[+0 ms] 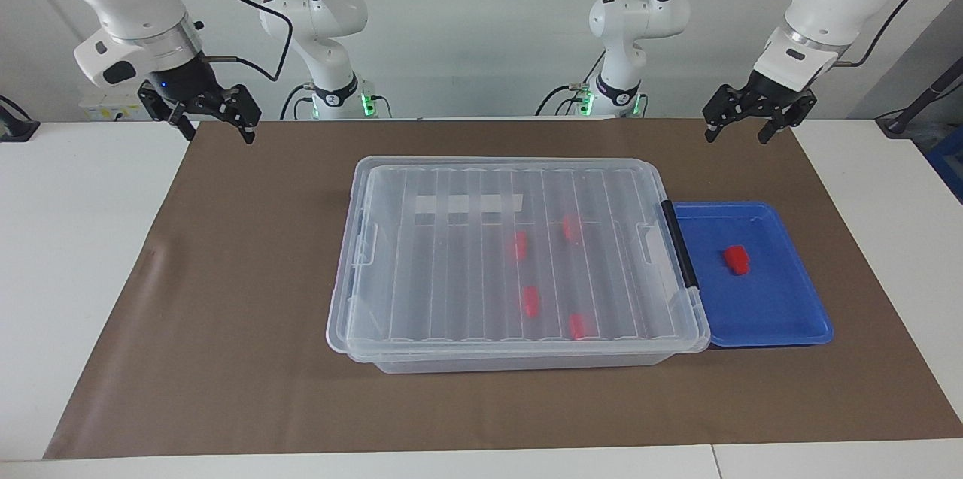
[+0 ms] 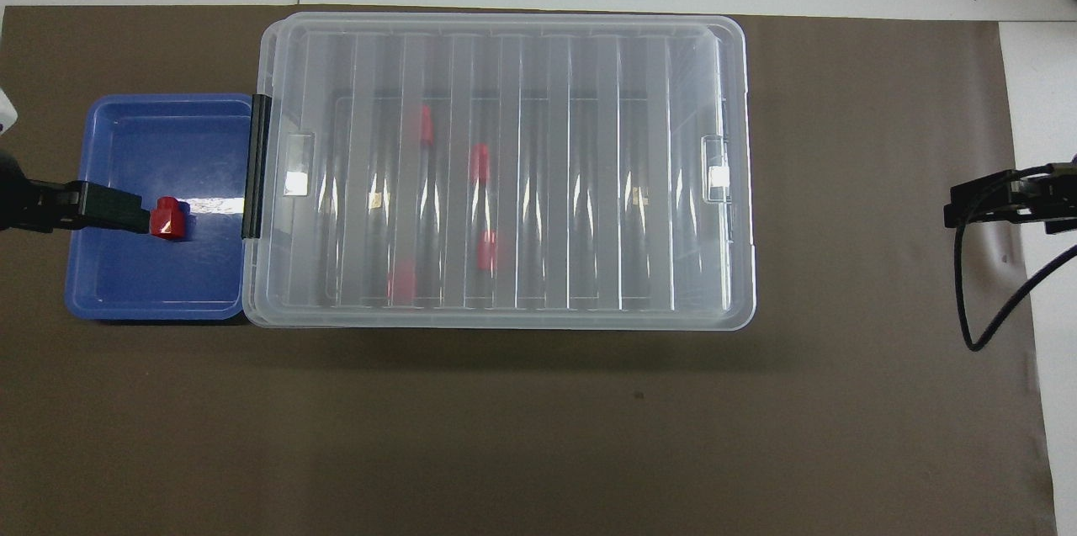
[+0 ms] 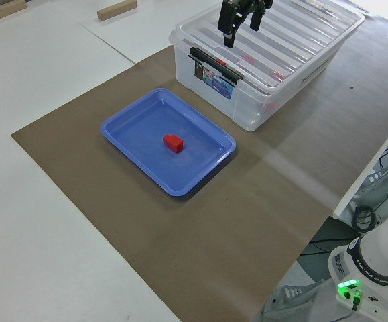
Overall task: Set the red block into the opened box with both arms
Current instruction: 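Reach the right gripper toward the edge of the clear lid, then grasp the red block with the left gripper while the right gripper grips the lid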
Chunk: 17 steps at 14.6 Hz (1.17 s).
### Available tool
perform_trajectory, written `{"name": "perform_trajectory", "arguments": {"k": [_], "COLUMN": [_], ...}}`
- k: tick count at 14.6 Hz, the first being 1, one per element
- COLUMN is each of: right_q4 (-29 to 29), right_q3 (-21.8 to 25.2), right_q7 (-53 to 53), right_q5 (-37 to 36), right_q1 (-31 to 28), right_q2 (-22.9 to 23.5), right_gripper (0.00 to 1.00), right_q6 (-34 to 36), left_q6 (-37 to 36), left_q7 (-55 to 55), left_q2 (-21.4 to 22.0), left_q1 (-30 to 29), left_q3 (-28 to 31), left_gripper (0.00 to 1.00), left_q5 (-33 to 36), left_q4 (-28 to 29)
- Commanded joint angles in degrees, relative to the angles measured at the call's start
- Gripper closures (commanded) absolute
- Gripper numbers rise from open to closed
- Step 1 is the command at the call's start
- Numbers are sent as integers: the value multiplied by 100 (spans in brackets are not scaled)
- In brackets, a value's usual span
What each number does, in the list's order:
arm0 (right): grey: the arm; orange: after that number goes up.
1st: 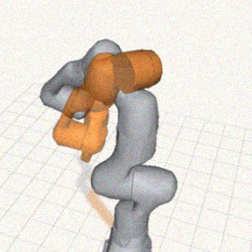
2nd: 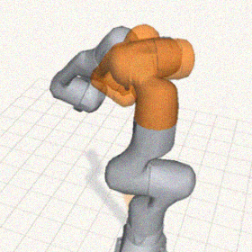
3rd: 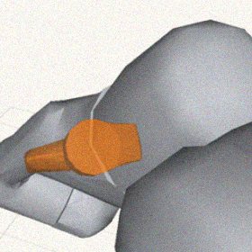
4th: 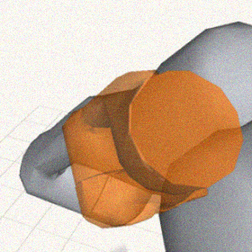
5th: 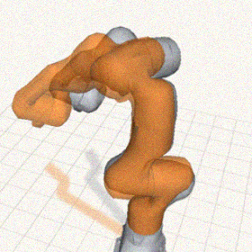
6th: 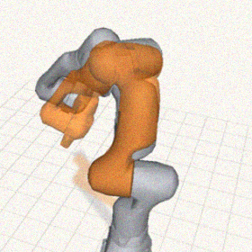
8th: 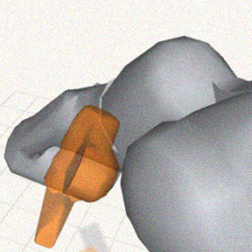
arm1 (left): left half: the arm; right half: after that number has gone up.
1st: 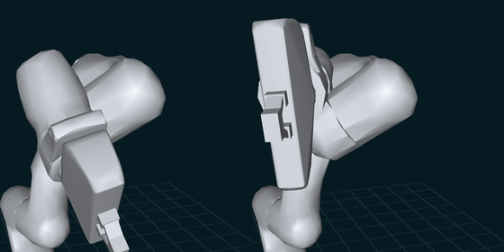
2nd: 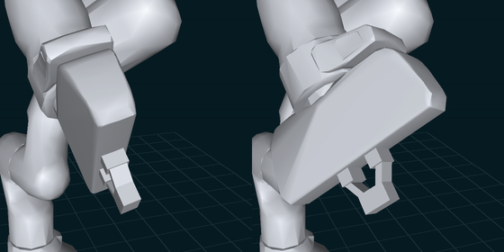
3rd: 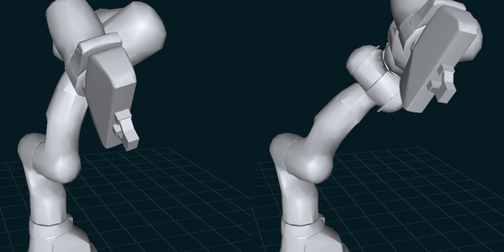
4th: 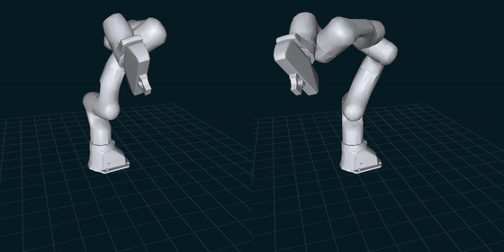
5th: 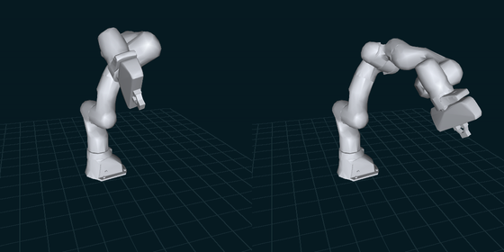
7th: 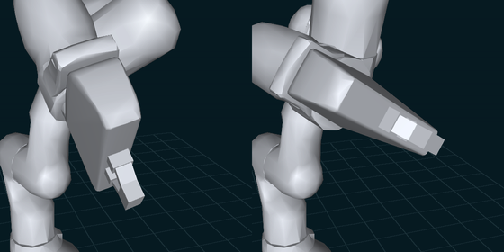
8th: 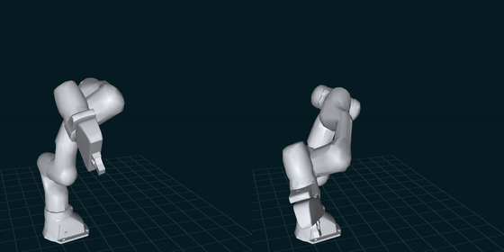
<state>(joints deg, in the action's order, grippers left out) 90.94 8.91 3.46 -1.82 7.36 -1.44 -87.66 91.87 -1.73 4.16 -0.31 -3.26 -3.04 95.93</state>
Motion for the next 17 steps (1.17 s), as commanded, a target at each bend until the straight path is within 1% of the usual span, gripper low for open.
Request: {"name": "perform_trajectory", "arguments": {"k": [1,3,5,6,9,11,13,17], "right_q4": [204,205,222,283,862,1188,1338,1321], "right_q3": [-21,-21,-21,-21,-21,-21,-21,-21], "right_q7": [-21,-21,-38,-21,285,436,454,463], "right_q5": [15,15,24,24,50,155,252,726], "right_q1": [2,11,45,159,475,660,818,1012], "right_q2": [-137,-137,-120,-120,-181,-120,107,696], "right_gripper": [0,0,0,0,0,0,0,0], "right_q6": [-41,-85,-383,-514,-1550,-2147,-2684,-3458], "left_q6": [68,68,68,77,94,129,226,577], "left_q7": [6,6,6,6,6,15,15,24], "left_q2": [112,112,121,121,112,121,121,112], "left_q1": [49,49,49,49,49,58,58,31], "left_q3": [54,54,54,54,54,54,54,54], "left_gripper": [0,0,0,0,0,0,0,0], "left_q5": [93,93,93,93,93,93,93,93], "left_q4": [137,137,146,146,154,172,181,286]}}
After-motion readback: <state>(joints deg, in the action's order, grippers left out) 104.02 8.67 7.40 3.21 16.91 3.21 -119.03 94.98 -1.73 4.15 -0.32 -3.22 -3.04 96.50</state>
